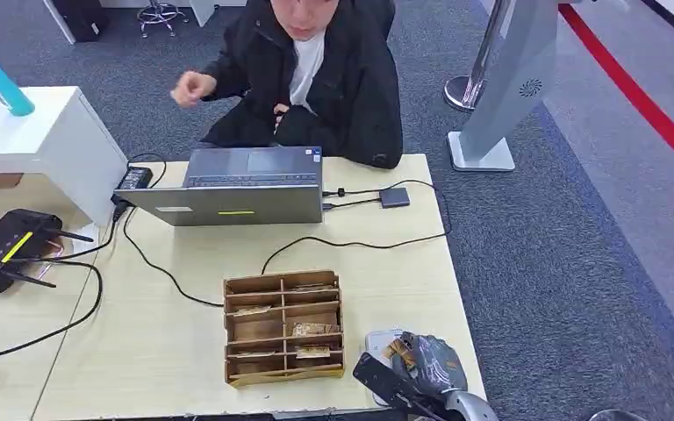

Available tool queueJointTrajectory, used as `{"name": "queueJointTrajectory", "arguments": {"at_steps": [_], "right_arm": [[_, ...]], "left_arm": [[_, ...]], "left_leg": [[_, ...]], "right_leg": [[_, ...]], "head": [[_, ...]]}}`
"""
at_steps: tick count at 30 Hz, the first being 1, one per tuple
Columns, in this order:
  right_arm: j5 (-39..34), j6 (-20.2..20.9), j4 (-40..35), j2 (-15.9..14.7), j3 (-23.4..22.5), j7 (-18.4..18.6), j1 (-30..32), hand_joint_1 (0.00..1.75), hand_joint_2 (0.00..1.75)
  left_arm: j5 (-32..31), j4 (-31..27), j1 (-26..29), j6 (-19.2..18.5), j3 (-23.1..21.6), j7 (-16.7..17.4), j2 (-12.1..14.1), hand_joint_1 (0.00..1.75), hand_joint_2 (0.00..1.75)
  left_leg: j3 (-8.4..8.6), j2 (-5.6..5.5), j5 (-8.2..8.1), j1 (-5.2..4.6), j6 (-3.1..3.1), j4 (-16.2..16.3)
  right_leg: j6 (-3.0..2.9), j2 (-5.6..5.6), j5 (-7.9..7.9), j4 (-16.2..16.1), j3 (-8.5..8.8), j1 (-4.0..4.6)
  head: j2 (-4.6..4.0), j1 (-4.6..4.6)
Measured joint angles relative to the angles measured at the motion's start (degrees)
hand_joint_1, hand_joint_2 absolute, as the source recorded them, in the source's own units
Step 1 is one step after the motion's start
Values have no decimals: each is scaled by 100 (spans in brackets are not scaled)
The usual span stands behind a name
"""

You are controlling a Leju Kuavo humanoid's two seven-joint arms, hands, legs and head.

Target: Pass the card to the sensor for recognition and then transmit it.

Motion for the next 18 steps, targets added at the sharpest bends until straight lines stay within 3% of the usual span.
{"name": "queueJointTrajectory", "arguments": {"at_steps": [7,18], "right_arm": [[37,-37,7,0,7,44,-13,175,175],[816,-232,-287,0,-63,44,-59,175,175]], "left_arm": [[0,26,-2,4,0,0,9,0,0],[0,39,5,0,7,2,4,0,0]], "left_leg": [[0,0,0,0,0,0],[0,0,0,0,0,0]], "right_leg": [[0,0,0,0,0,0],[0,0,1,0,1,0]], "head": [[0,-2],[0,0]]}}
